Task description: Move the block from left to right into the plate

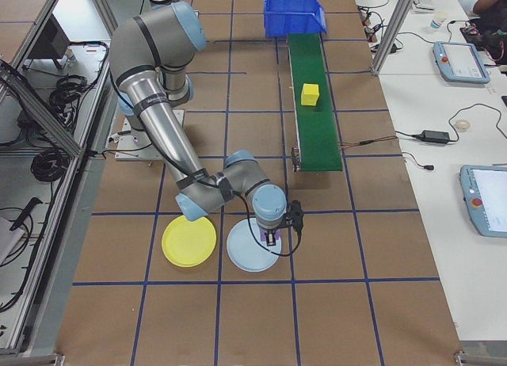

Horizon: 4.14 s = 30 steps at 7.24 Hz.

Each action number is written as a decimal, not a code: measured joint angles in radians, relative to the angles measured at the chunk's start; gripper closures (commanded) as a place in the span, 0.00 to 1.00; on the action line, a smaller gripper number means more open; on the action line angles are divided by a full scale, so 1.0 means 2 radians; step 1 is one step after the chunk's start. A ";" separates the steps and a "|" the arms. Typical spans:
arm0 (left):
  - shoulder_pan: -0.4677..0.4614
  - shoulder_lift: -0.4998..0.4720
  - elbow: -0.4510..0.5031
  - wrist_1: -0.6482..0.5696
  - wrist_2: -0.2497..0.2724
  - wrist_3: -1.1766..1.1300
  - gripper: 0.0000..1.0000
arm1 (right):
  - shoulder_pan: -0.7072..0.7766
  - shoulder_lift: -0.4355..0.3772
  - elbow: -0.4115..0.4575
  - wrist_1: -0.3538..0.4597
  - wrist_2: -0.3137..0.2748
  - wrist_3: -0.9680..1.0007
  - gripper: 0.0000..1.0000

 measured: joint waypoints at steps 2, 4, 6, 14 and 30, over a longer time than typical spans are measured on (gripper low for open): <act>0.000 0.000 0.000 0.001 0.000 0.002 0.00 | -0.018 0.003 0.012 -0.012 -0.020 -0.024 0.00; 0.001 0.001 0.000 0.001 0.001 0.002 0.00 | -0.021 0.003 0.011 -0.014 -0.014 -0.028 0.00; 0.001 0.001 0.000 0.001 0.001 0.003 0.00 | -0.018 -0.010 0.006 -0.012 -0.003 -0.022 0.00; 0.002 0.002 -0.003 0.002 0.000 0.003 0.00 | 0.247 -0.056 -0.012 -0.013 0.104 0.343 0.00; 0.012 0.002 0.001 0.006 0.001 0.009 0.00 | 0.160 -0.060 0.010 0.059 0.025 0.269 0.68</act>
